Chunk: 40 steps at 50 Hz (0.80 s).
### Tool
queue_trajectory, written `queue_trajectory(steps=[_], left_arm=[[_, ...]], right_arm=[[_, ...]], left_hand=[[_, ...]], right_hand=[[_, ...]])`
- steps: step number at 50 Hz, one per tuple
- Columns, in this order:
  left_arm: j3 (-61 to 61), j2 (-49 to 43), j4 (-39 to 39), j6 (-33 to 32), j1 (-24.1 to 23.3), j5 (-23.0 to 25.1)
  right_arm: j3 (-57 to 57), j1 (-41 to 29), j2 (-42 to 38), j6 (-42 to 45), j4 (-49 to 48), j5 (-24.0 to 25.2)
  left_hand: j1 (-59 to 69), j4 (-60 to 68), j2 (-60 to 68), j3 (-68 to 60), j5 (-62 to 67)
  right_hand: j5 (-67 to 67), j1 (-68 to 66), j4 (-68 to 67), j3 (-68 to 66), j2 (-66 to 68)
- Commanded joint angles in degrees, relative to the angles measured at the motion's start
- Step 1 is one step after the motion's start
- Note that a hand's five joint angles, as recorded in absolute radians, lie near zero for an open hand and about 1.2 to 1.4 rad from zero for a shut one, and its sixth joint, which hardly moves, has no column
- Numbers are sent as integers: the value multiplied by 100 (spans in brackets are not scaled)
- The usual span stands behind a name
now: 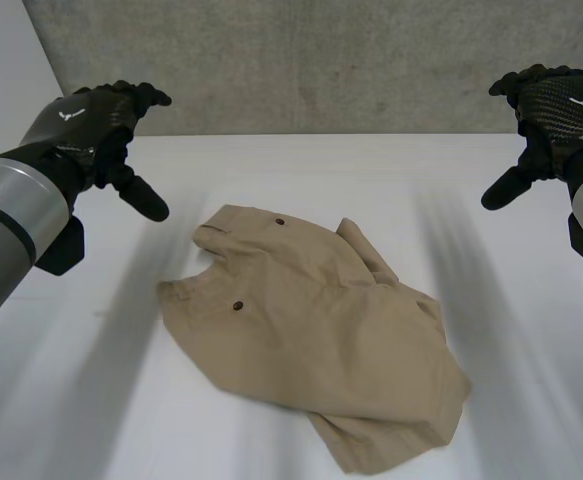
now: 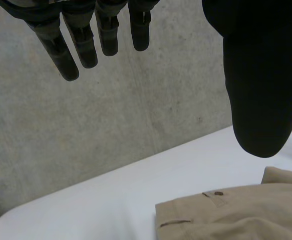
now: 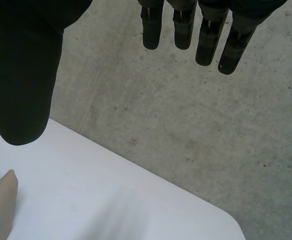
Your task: Fold the shorts.
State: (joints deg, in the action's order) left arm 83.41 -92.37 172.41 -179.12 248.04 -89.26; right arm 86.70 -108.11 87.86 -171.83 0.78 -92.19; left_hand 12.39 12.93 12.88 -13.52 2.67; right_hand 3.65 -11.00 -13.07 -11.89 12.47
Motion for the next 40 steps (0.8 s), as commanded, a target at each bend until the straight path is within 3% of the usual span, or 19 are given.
queue_trajectory(steps=[1,8,11,15,18,22,34,40], left_arm=[[79,280,38,-26,-10,5],[228,289,161,-44,-19,5],[368,254,275,-166,-19,57],[763,53,556,-1287,-19,206],[957,-255,688,-1853,-28,260],[1080,-703,750,-2355,-89,286],[1019,-1855,1005,-2417,-10,505],[1001,-2040,1066,-2443,51,515]], right_arm=[[22,-26,4,9,-8,8],[14,-61,-67,324,88,61],[75,-61,-154,1225,491,78],[189,-114,-566,2474,1158,166],[390,-201,-726,2943,1546,324],[733,-456,-779,2770,1408,648],[2034,-711,-682,2180,-157,1844],[2220,-1212,-673,2144,-219,1871]], left_hand=[[-117,-171,-165,230,-144],[-117,-171,-165,230,-145],[-117,-171,-165,230,-145],[-117,-171,-165,230,-145],[-50,-104,-98,163,-77],[34,-20,-14,79,7],[774,720,726,-661,747],[1195,1141,1147,-1082,1168]], right_hand=[[-365,100,307,189,-247],[-365,100,307,189,-247],[-365,100,307,189,-247],[-365,100,307,189,-247],[-365,100,307,189,-247],[-365,100,307,189,-247],[13,-278,-71,-189,131],[298,-564,-357,-474,416]])
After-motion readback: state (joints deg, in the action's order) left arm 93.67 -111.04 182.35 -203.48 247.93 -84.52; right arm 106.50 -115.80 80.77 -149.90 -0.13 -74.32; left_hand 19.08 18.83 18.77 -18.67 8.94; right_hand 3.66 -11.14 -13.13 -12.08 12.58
